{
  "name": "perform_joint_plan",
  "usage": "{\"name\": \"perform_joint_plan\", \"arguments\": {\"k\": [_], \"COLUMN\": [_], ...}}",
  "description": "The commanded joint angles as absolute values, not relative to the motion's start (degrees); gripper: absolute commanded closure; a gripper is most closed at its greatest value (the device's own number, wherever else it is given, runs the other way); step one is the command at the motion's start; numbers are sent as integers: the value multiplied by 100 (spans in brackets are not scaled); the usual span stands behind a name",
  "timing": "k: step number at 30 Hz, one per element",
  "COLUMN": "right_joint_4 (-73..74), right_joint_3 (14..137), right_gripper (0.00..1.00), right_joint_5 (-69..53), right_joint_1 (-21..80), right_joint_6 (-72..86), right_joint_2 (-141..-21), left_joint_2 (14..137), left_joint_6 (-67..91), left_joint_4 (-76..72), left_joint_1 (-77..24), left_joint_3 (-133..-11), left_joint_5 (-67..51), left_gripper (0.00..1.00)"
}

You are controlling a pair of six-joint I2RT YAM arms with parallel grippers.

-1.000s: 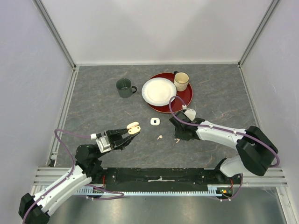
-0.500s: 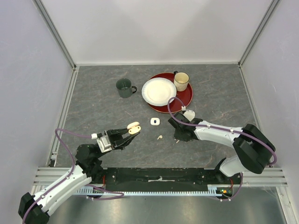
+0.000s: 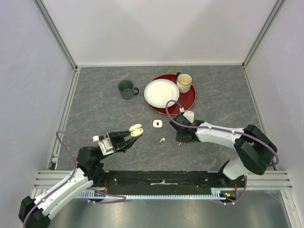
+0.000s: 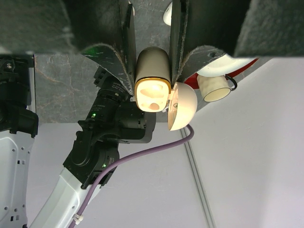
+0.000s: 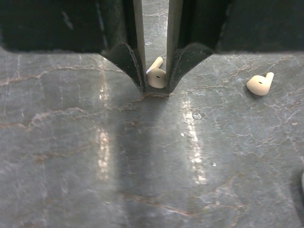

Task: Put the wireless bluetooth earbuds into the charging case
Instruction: Pick up the earbud from the center of the board.

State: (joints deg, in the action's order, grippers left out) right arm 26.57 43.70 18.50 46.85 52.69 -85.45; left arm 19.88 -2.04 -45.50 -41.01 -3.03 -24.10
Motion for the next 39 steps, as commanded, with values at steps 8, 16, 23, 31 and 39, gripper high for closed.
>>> {"name": "perform_joint_plan", "arguments": {"k": [8,16,23,31,39], "right_joint_4": [2426,2435,2522,2637,2540], "right_joint_3": [4562,4606,4597,4658,4746], "right_gripper": [68,55,64,71,80], "right_joint_5": [1758,1644,1626,1661,1661], "right_joint_1": [4755,4755,4755,4755,4808], "right_joint_6": [3938,4166,4561,4676,4325], "right_joint_2": [-8912,-8877,-8868,-8921,-8781], "left_joint_2": [2083,2118,2136,2118,2171], "left_joint_6": [-413,-439,-422,-413,-404], "left_joint_4": [-4720,-4729,-4737,-4711,-4711], "left_joint_1": [-4140,-4140,-4140,-4140,-4131], "left_joint_3": [-141,-149,-149,-149,-184], "left_joint_5": [-2399,-2373,-2382,-2373,-2391], "left_gripper": [98,98,98,98,98]}}
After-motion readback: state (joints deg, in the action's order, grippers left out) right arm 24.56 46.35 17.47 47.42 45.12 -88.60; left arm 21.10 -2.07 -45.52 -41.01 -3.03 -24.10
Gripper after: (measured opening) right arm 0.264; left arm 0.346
